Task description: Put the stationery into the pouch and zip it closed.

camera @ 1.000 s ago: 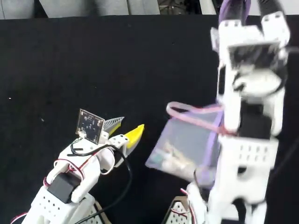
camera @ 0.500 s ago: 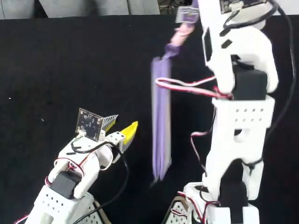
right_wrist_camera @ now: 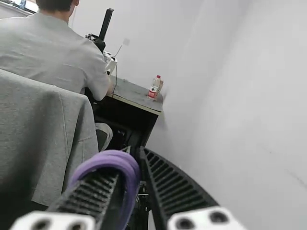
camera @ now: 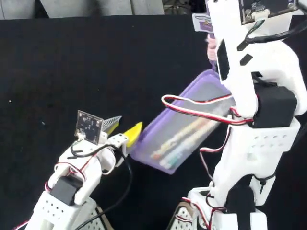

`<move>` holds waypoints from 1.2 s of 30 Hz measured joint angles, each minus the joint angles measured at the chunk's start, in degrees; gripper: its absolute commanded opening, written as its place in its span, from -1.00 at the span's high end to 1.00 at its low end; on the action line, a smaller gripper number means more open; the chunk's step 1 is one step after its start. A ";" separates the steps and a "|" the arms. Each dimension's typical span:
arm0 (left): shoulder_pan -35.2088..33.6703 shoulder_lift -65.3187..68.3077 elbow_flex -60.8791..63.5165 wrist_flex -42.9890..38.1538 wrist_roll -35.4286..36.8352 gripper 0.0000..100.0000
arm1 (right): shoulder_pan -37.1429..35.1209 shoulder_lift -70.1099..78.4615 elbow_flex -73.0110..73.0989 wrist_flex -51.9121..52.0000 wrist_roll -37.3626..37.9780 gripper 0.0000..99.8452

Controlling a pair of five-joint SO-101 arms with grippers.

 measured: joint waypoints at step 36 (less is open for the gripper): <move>12.57 42.11 -31.91 0.53 -10.37 0.67 | -9.93 -21.89 -0.09 15.38 2.73 0.98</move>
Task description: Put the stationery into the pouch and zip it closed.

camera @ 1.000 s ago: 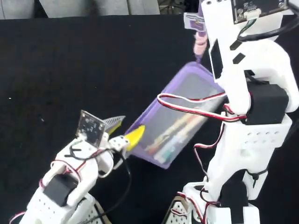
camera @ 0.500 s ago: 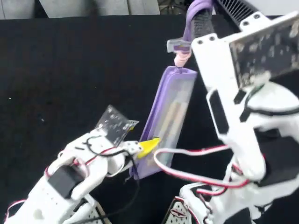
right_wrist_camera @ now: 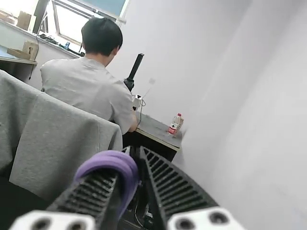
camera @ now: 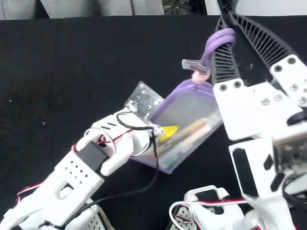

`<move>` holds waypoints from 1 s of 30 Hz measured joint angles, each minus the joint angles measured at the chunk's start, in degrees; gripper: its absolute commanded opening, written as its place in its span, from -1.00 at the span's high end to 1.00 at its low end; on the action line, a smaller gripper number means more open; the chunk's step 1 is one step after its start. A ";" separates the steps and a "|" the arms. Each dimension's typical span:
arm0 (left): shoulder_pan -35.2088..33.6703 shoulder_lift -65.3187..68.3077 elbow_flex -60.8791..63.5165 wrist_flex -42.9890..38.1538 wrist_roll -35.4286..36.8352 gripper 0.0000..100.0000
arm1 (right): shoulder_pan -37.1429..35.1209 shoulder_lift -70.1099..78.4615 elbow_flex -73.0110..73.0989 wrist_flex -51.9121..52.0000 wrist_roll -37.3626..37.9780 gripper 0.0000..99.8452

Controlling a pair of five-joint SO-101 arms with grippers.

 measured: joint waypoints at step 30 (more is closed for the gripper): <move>8.62 -23.91 14.15 4.22 -0.18 0.95 | -4.04 -16.70 -1.14 14.33 2.20 0.98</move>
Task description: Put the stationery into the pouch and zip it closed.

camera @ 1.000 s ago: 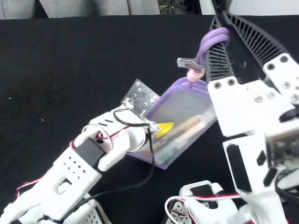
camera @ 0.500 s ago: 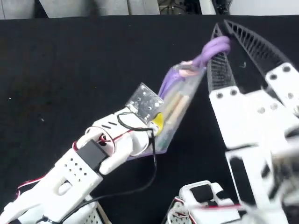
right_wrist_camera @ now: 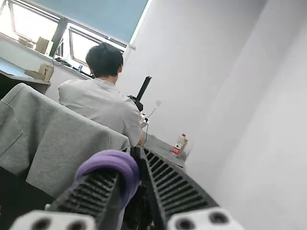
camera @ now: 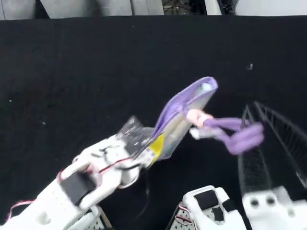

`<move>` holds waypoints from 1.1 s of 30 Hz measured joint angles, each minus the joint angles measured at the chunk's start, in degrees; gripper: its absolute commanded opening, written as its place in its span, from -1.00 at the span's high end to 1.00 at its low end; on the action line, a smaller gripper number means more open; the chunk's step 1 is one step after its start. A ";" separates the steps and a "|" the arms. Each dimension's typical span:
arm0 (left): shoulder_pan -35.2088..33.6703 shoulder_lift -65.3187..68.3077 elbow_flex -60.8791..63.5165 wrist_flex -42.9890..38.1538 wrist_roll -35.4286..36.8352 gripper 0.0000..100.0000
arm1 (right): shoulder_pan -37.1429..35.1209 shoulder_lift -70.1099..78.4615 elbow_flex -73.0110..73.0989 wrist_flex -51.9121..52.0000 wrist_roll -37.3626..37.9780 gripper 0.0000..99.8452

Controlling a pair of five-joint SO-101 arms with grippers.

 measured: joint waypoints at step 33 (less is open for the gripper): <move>-5.54 -29.71 1.14 22.59 -1.32 0.95 | 41.67 1.14 85.71 -72.00 9.49 0.98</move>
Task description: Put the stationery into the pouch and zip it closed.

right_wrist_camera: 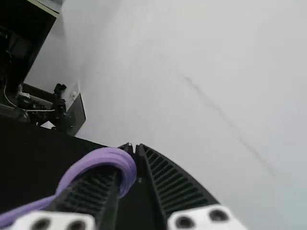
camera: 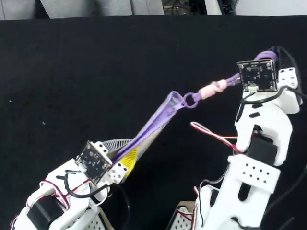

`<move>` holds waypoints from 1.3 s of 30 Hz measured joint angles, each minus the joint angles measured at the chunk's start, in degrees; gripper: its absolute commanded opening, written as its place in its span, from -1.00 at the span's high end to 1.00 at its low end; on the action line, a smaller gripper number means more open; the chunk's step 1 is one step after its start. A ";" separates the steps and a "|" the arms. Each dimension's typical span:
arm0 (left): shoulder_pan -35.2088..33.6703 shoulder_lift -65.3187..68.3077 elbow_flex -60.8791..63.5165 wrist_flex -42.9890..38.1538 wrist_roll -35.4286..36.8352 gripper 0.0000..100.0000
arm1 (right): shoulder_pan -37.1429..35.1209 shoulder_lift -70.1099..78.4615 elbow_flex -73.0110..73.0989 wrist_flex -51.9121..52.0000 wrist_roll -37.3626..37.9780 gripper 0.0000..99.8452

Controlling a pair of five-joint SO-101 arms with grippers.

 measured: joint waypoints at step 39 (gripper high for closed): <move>-7.03 2.29 -23.30 -8.18 7.03 0.95 | 2.73 54.15 -3.16 -13.71 -0.09 0.98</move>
